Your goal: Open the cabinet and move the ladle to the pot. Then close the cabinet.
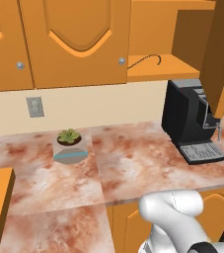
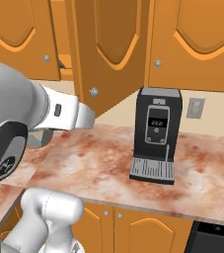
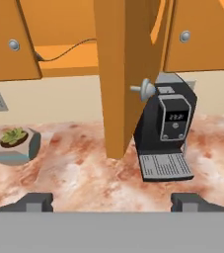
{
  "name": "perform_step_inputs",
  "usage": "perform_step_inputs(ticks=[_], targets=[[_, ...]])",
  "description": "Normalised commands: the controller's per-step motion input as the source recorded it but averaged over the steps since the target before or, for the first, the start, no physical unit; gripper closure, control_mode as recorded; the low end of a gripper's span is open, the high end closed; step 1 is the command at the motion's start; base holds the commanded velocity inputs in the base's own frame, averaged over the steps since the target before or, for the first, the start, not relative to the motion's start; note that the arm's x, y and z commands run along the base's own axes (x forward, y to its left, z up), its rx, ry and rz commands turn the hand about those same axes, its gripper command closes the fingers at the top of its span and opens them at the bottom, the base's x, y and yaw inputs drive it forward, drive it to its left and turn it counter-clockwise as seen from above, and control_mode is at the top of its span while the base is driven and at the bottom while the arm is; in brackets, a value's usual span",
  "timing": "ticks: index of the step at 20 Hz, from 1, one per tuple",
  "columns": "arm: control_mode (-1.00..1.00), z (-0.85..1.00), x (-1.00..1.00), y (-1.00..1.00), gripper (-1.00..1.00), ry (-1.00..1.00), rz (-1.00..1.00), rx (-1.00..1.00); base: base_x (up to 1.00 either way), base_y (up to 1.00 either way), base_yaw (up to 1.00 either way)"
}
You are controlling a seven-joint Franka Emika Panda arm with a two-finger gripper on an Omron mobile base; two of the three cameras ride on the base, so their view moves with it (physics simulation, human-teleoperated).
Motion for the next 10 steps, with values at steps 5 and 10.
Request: perform_step_inputs(ticks=[5, 10], targets=[[-1.0, 0.0, -0.09, 1.0, -1.0, 0.04, -0.18, -0.01, 0.0, 0.0, 0.0], [-1.0, 0.0, 0.65, 0.81, -1.0, 0.0, -0.17, -0.02, 0.0, 0.0, 0.0]])
